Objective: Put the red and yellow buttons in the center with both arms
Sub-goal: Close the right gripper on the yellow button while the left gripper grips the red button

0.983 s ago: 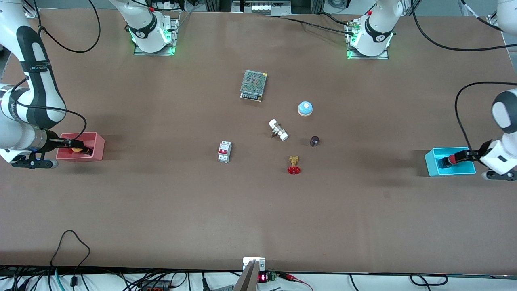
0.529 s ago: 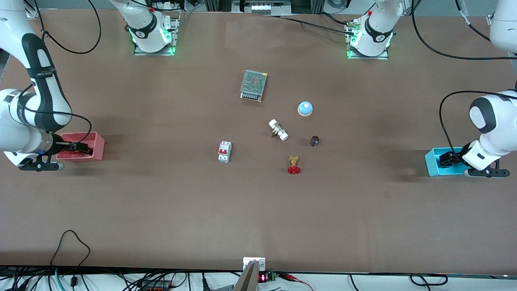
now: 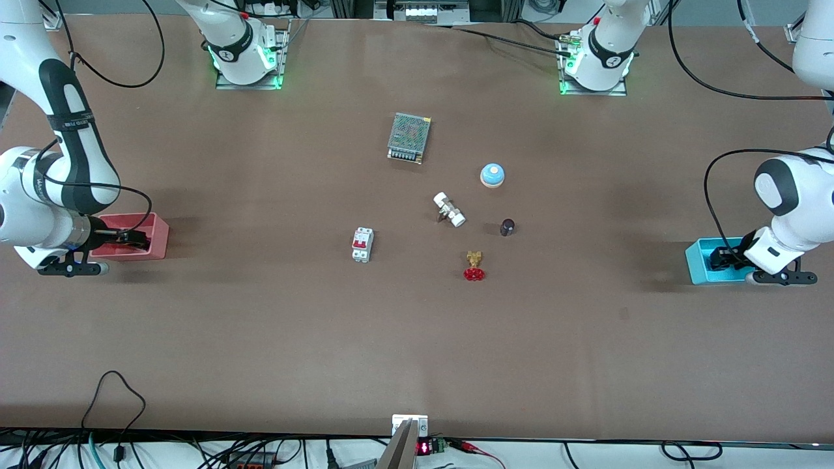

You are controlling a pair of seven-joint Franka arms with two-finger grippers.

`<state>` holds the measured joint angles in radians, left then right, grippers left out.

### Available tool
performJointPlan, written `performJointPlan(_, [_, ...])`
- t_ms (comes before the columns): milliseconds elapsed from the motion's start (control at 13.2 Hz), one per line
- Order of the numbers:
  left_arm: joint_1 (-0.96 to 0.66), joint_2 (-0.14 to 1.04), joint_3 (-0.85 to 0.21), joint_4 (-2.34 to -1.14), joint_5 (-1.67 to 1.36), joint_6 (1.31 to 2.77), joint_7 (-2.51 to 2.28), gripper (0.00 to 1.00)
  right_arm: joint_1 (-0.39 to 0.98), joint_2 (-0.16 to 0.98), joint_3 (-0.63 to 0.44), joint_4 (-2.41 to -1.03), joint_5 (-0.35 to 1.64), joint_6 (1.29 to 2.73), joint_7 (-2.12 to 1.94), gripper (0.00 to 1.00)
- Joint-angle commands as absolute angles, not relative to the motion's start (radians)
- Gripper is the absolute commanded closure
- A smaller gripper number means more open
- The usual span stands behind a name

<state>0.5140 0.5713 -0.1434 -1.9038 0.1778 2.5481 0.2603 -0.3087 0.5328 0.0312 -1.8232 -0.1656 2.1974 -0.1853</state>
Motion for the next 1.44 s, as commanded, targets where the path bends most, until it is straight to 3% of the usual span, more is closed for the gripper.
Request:
performJointPlan(0, [0.531,0.569,-0.160,-1.904,0.155,2.539,0.275,0.71,-0.314,0.538,0.040,-1.812,-0.181,2.197,-0.199,0.12])
performJointPlan(378, [0.531,0.525,-0.186,-1.865,0.155,2.409,0.273,0.73,-0.313,0.546,0.040,-1.810,-0.181,2.200,-0.212,0.36])
performJointPlan(529, [0.528,0.520,-0.187,-1.818,0.155,2.338,0.278,0.73,-0.313,0.546,0.040,-1.810,-0.183,2.200,-0.222,0.54])
performJointPlan(756, [0.523,0.517,-0.189,-1.738,0.156,2.215,0.287,0.73,-0.313,0.545,0.040,-1.810,-0.180,2.198,-0.267,0.71])
performJointPlan(1134, [0.517,0.497,-0.276,-1.564,0.156,1.889,0.220,0.73,-0.311,0.541,0.041,-1.792,-0.179,2.188,-0.296,0.76])
performJointPlan(1361, [0.471,0.497,-0.365,-1.459,0.173,1.680,0.054,0.73,-0.311,0.508,0.044,-1.677,-0.173,1.971,-0.366,0.76])
